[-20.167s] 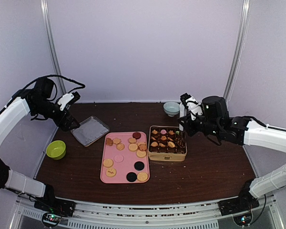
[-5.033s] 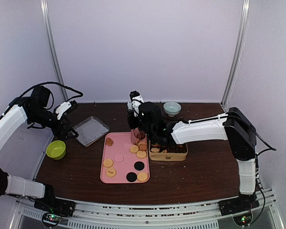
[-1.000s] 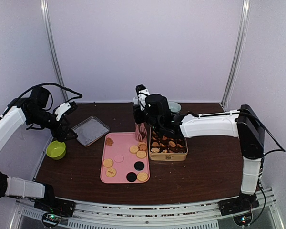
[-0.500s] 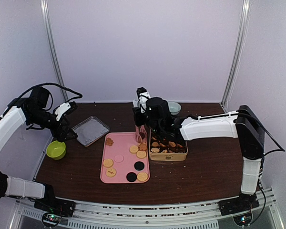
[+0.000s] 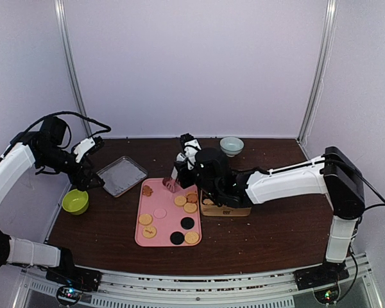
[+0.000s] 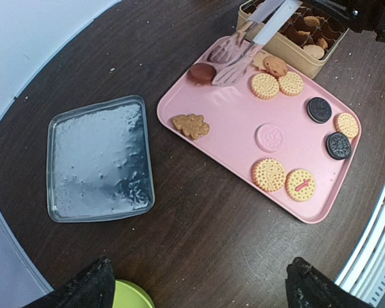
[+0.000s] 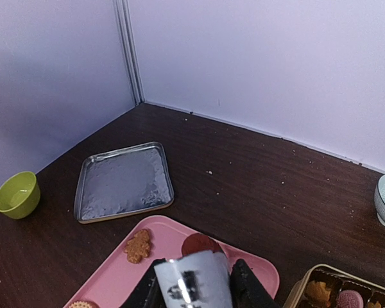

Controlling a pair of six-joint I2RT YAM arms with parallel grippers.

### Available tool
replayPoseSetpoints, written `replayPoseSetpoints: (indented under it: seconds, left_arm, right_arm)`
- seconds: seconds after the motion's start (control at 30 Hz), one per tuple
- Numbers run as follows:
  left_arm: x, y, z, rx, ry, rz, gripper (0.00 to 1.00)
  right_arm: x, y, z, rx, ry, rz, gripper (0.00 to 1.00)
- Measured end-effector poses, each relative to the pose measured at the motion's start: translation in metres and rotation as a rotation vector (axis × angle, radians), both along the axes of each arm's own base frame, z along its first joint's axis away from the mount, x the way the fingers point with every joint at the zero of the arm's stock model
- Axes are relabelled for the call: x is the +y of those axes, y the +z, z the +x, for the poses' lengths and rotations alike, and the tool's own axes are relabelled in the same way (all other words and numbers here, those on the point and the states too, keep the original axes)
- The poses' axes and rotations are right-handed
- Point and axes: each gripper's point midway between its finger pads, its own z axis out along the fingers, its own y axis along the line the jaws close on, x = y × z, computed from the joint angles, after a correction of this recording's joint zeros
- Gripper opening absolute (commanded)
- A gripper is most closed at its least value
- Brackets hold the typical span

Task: Pack the cookies
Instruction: Adjust the fake cookies on the plate.

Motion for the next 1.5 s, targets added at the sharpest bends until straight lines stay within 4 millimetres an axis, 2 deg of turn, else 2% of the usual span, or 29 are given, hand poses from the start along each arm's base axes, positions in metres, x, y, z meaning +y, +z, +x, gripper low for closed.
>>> replayPoseSetpoints:
  seconds: [0.13,0.4,0.57,0.8,0.9,1.1,1.33,1.5]
  left_arm:
    - [0.000,0.000,0.000,0.000,-0.002,-0.003,0.95]
    - [-0.001,0.001,0.000,0.001,-0.003,-0.006,0.95]
    - [-0.001,0.001,0.000,0.001,-0.004,-0.008,0.95]
    - [-0.001,0.001,-0.001,0.001,-0.005,-0.010,0.95]
    - [-0.002,0.001,-0.001,0.001,-0.005,-0.010,0.94]
    - [-0.002,0.001,-0.001,0.001,-0.005,-0.011,0.95]
    - [-0.002,0.001,-0.001,0.001,-0.006,-0.013,0.94]
    - [-0.003,0.001,-0.001,0.002,-0.009,-0.016,0.94]
  right_arm:
    - [-0.007,-0.009,-0.005,0.017,-0.002,-0.004,0.31]
    - [-0.015,-0.004,-0.007,0.022,-0.007,-0.016,0.31]
    - [-0.014,0.013,0.002,0.006,-0.005,-0.010,0.31]
    - [-0.028,0.050,0.008,-0.035,-0.019,0.037,0.31]
    - [-0.032,0.055,0.010,-0.044,-0.026,0.039,0.30]
    - [-0.038,0.040,0.012,-0.025,-0.032,-0.004,0.28]
    - [-0.047,0.002,0.006,0.024,-0.029,-0.099,0.27]
    - [-0.052,0.001,0.000,0.031,-0.013,-0.102,0.27]
